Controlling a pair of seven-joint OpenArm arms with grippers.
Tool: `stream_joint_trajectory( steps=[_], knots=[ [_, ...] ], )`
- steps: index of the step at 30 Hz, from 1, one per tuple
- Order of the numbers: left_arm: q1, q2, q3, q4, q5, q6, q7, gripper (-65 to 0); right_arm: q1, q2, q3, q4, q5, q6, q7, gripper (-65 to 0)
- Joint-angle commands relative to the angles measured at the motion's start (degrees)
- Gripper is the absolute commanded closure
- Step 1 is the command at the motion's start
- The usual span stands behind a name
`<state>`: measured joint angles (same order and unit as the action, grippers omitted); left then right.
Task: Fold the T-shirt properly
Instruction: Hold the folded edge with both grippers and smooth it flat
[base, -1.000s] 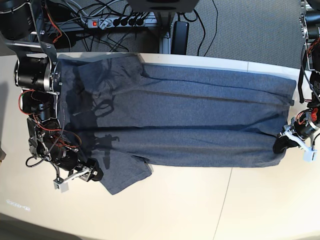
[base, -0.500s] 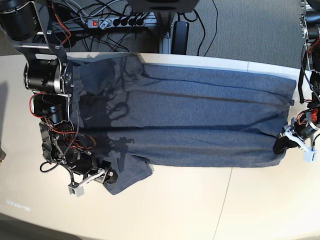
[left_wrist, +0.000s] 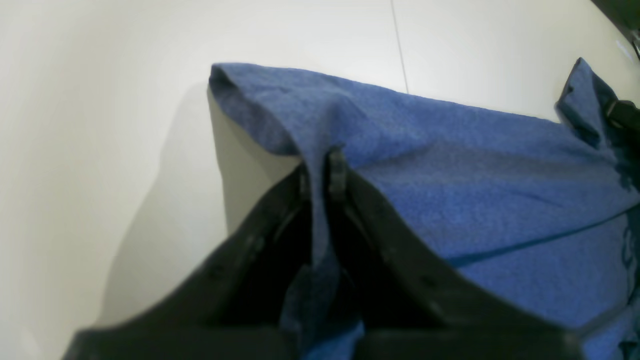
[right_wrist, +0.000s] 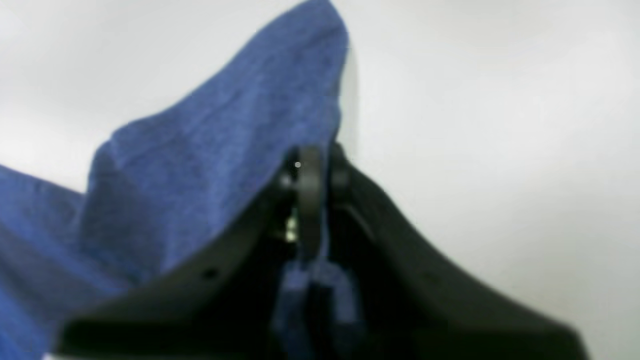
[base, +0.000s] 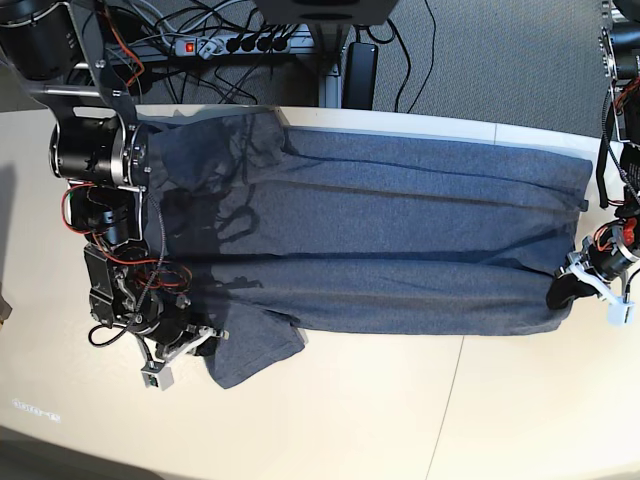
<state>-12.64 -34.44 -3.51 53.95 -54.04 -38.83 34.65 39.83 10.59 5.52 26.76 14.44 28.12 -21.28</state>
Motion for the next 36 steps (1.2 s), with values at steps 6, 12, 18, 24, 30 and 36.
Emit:
stream_joint_trajectory(
  steps=[6, 12, 18, 24, 30, 36],
  knots=[
    [-1.97, -1.29, -0.55, 0.9, -1.03, -1.17, -1.42, 0.0, 1.27, 0.17, 0.02, 0.24, -6.05, 1.64, 0.37, 0.0],
    [-1.97, -1.31, -0.55, 0.9, -0.13, -1.17, -1.49, 0.0, 1.27, 0.2, 0.02, 1.9, -6.97, 3.67, 0.98, 0.0],
    [-1.95, -1.33, -0.55, 0.9, 4.7, -1.17, -3.1, 0.0, 1.25, 0.2, -0.07, 6.32, -6.95, 4.07, 0.83, 0.0],
    [-1.95, -1.31, -0.55, 0.9, 8.02, -1.17, -3.82, 0.0, 1.22, 1.84, -4.9, 9.97, -5.9, 5.22, -0.44, 0.0],
    [-1.92, -1.46, -0.55, 0.9, 8.46, -1.17, -4.04, 0.0, 0.48, 5.88, -11.61, 14.23, 0.55, 5.2, -1.95, 0.0],
    [-1.92, -1.79, -0.55, 1.11, 8.04, -1.17, -4.02, 0.0, -5.31, 8.7, -12.5, 24.72, 5.77, 5.22, -5.73, 0.0]
  ],
)
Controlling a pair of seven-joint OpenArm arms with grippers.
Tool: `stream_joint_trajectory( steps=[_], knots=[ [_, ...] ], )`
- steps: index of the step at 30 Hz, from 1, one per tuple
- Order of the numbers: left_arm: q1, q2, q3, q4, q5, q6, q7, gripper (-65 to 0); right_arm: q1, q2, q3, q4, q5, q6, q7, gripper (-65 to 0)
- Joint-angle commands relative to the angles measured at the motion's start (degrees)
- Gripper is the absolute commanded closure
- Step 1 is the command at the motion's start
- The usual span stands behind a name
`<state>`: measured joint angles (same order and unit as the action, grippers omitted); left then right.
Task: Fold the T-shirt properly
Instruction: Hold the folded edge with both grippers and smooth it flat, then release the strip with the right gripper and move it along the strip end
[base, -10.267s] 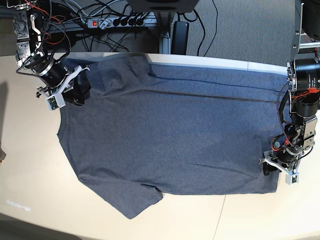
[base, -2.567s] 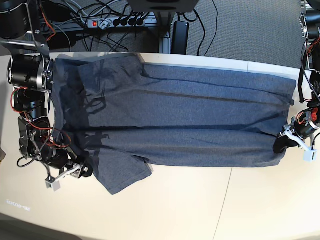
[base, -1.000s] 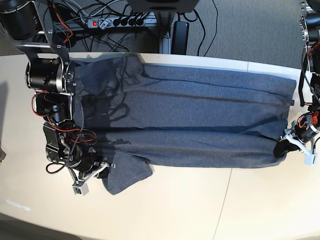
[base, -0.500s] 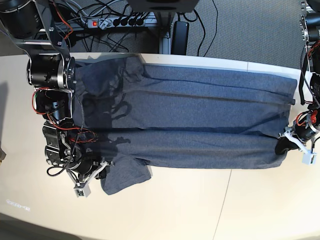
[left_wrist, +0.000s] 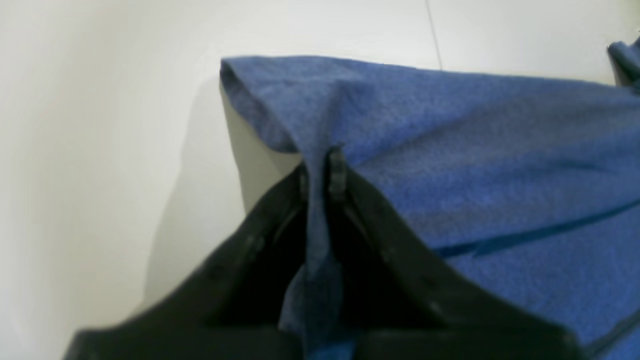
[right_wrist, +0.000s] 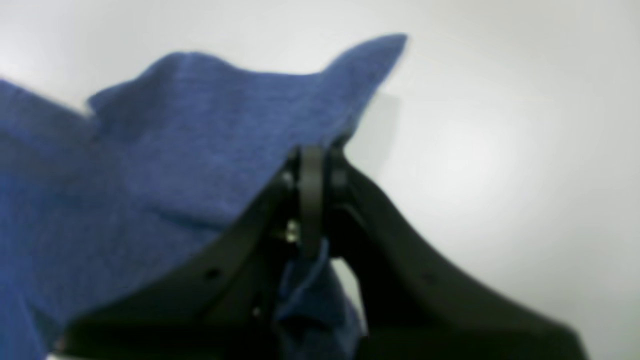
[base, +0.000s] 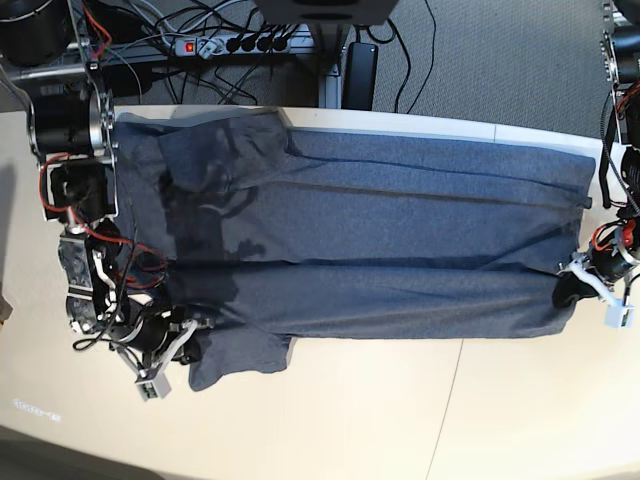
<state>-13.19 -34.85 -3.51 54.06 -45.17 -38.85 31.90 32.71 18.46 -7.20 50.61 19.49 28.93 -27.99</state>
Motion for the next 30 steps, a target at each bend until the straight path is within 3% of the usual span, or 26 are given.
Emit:
stream_joint_trajectory(
  steps=[1, 9, 21, 30],
  knots=[
    [-1.33, -1.36, -0.55, 1.31, -0.87, -1.15, -1.25, 0.0, 0.46, 1.33, 0.22, 3.15, 1.55, 4.42, 0.94, 0.0],
    [2.23, -1.84, -0.59, 9.16, -0.85, -1.15, -1.2, 0.0, -10.43, 5.64, 0.22, 20.92, 4.33, 4.35, 0.94, 0.0],
    [11.96, -3.74, -0.96, 23.82, 1.36, -1.15, -0.81, 0.0, -21.68, 11.52, 0.61, 34.86, 5.4, 4.31, 0.98, 0.0],
    [16.37, -3.74, -9.81, 25.46, 1.31, -1.15, -0.61, 0.0, -29.88, 13.11, 2.43, 42.66, 5.42, 4.28, 1.18, 0.0]
  ],
)
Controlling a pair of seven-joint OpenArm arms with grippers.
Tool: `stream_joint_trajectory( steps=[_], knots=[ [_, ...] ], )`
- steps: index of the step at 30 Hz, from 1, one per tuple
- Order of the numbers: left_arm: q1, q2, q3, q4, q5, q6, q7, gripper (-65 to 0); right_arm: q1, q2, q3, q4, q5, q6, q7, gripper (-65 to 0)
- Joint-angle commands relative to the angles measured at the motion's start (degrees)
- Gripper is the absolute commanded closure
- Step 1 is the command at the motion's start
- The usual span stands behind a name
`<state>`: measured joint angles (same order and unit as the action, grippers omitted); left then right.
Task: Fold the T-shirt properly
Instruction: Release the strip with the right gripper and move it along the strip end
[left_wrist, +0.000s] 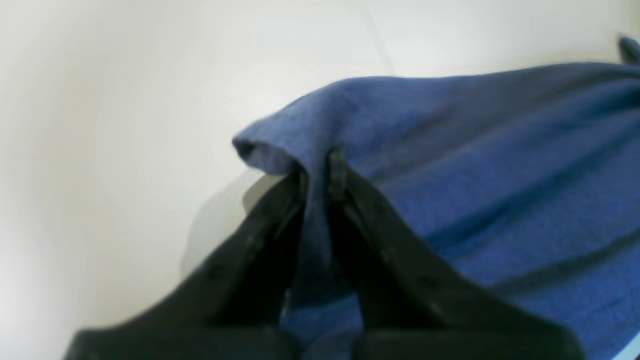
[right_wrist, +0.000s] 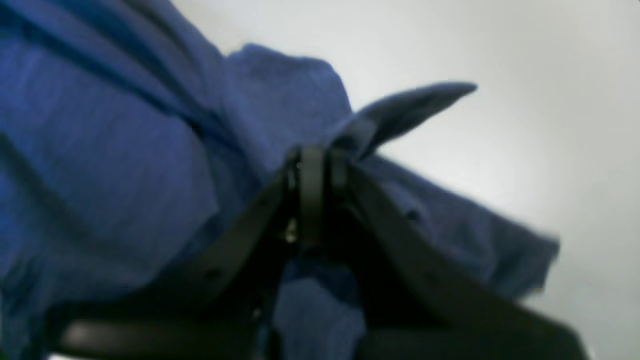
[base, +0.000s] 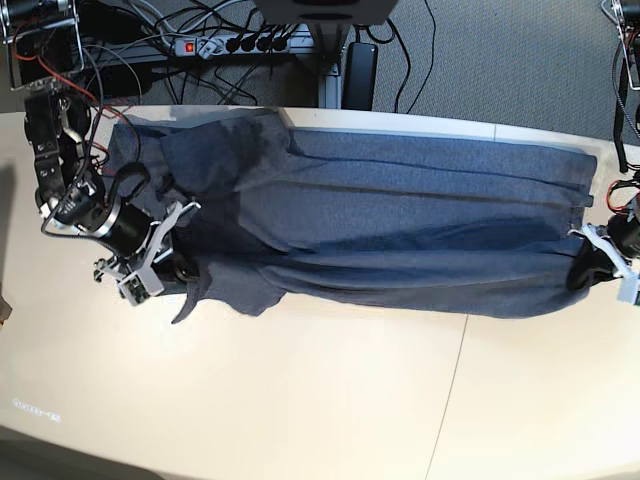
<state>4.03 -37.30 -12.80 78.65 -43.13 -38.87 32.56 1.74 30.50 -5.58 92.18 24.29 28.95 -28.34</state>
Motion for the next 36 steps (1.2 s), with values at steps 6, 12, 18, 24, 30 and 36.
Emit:
stream_joint_trajectory(
  steps=[6, 12, 18, 24, 30, 36],
  knots=[
    [1.46, -1.29, -3.82, 0.87, -2.71, -1.13, 0.5, 0.0, -3.28, 1.07, 5.18, 4.35, 1.79, 4.26, 1.53, 0.0],
    [1.7, -1.27, -3.82, 0.85, -3.43, -1.13, 0.83, 0.0, -4.5, 1.05, 5.99, 4.68, 2.95, 4.31, 1.05, 0.0],
    [1.73, -1.27, -3.82, 0.87, -10.05, -1.13, 8.66, 0.0, -7.04, 1.05, 5.99, 4.68, 2.89, 4.28, 1.05, 0.0],
    [1.77, -1.25, -3.82, 0.85, -14.71, -1.13, 11.06, 0.0, -10.23, 1.01, 5.99, 4.68, 2.91, 4.28, 1.14, 0.0],
    [1.77, -1.22, -3.82, 0.85, -14.91, -1.13, 14.23, -14.1, -10.97, 0.74, 6.01, 4.26, 1.99, 4.26, 1.14, 0.0],
    [2.01, -0.48, -3.85, 0.85, -14.93, -1.13, 15.91, -16.2, -10.95, 0.74, 6.01, 3.61, 0.09, 4.26, 1.33, 0.0]
  ],
)
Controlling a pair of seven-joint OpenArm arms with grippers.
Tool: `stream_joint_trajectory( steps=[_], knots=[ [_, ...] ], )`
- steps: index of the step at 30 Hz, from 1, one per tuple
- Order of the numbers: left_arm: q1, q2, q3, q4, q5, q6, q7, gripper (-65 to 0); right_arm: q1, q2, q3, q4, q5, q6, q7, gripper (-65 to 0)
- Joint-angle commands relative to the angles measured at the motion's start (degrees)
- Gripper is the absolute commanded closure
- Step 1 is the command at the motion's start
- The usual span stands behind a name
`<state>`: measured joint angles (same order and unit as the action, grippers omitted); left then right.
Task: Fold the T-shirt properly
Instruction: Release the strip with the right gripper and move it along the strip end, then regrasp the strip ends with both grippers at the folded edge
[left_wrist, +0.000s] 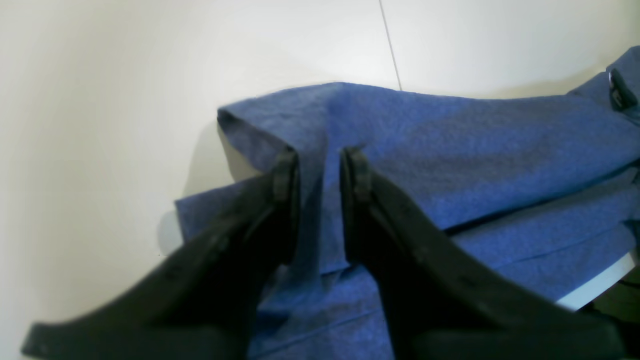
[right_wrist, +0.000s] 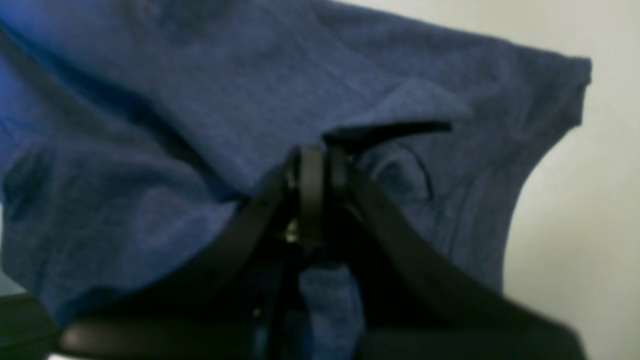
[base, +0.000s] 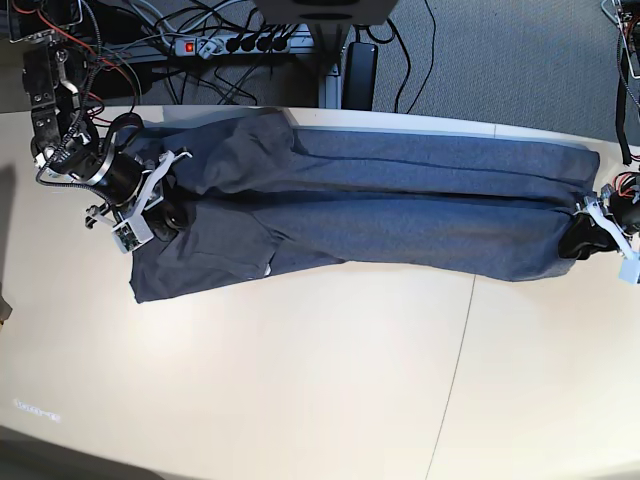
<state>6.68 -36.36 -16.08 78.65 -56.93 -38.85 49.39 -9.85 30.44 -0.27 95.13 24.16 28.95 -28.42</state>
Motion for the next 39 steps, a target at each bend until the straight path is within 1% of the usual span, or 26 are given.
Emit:
stream_joint_trajectory(
  steps=[1, 6, 10, 13, 14, 15, 18, 19, 20, 21, 25, 28, 31, 35, 39],
  knots=[
    [-0.61, -1.42, -0.57, 0.85, -1.18, -1.15, -0.85, -16.2, 0.63, 0.81, 0.7, 0.39, 0.24, 4.24, 1.44, 0.0],
    [-0.59, -1.42, -0.57, 0.87, -3.1, -1.15, 1.03, -16.1, 0.94, 0.81, 0.7, -2.36, 0.24, 3.85, 2.36, 0.0],
    [-0.42, -1.44, -0.57, 0.85, -2.75, -1.15, 1.07, -16.2, 0.92, 0.81, 0.7, -4.17, 0.26, 3.87, 3.06, 0.0],
    [0.2, -1.42, -0.57, 0.85, -0.98, -1.15, 1.03, -16.4, 0.94, 0.79, 0.7, -5.2, 0.28, 3.87, 4.11, 0.0],
    [0.2, -1.4, -0.57, 0.85, -0.5, -1.15, 1.03, -17.1, 0.96, 0.79, 0.7, -5.46, 0.28, 3.87, 4.72, 0.0],
    [0.2, -1.42, -0.63, 0.85, -0.39, -1.15, 0.96, -19.7, 1.05, 0.79, 0.7, -5.6, 0.26, 3.87, 5.44, -0.6],
    [0.17, -1.4, -2.75, 0.85, -0.48, -1.15, -0.72, -31.2, 1.09, 0.76, 0.7, -5.6, 0.31, 3.85, 6.34, -23.3],
    [0.17, -1.4, -4.07, 0.85, -0.72, -1.15, -0.74, -34.6, 1.09, 0.76, 0.7, -5.6, 0.31, 3.85, 6.71, -29.8],
    [0.17, -1.38, -5.57, 0.85, -1.18, -1.15, -0.76, -36.0, 1.09, 0.76, 0.7, -5.6, 0.31, 3.85, 7.23, -35.0],
    [0.17, -1.27, -7.37, 0.85, -1.86, -1.15, -0.96, -36.1, 1.14, 0.76, 0.7, -5.57, 0.31, 3.85, 7.82, -37.9],
    [0.17, -0.72, -15.5, 0.85, -5.4, -1.15, -1.53, -36.1, 3.13, 0.02, 0.7, -5.46, 0.72, 3.87, 8.52, -38.5],
    [0.35, -0.79, -18.99, 0.85, -5.49, -1.15, -0.42, -36.1, 4.66, -0.2, 0.7, -4.61, 3.45, 3.87, 8.5, -38.4],
    [1.49, -0.76, -19.67, 0.85, -6.73, -1.15, -0.44, -36.1, 5.81, -1.25, 1.2, -3.02, 3.91, 3.89, 8.0, -38.4],
    [3.13, -0.63, -19.52, 0.85, -6.73, -1.15, -0.72, -36.1, 6.62, -3.28, 1.99, -0.24, 3.91, 3.89, 7.56, -38.4],
    [3.69, -0.63, -19.52, 0.85, -6.71, -1.15, -1.2, -36.1, 6.62, -4.24, 2.08, 1.18, 3.91, 3.89, 3.74, -38.4]
  ],
)
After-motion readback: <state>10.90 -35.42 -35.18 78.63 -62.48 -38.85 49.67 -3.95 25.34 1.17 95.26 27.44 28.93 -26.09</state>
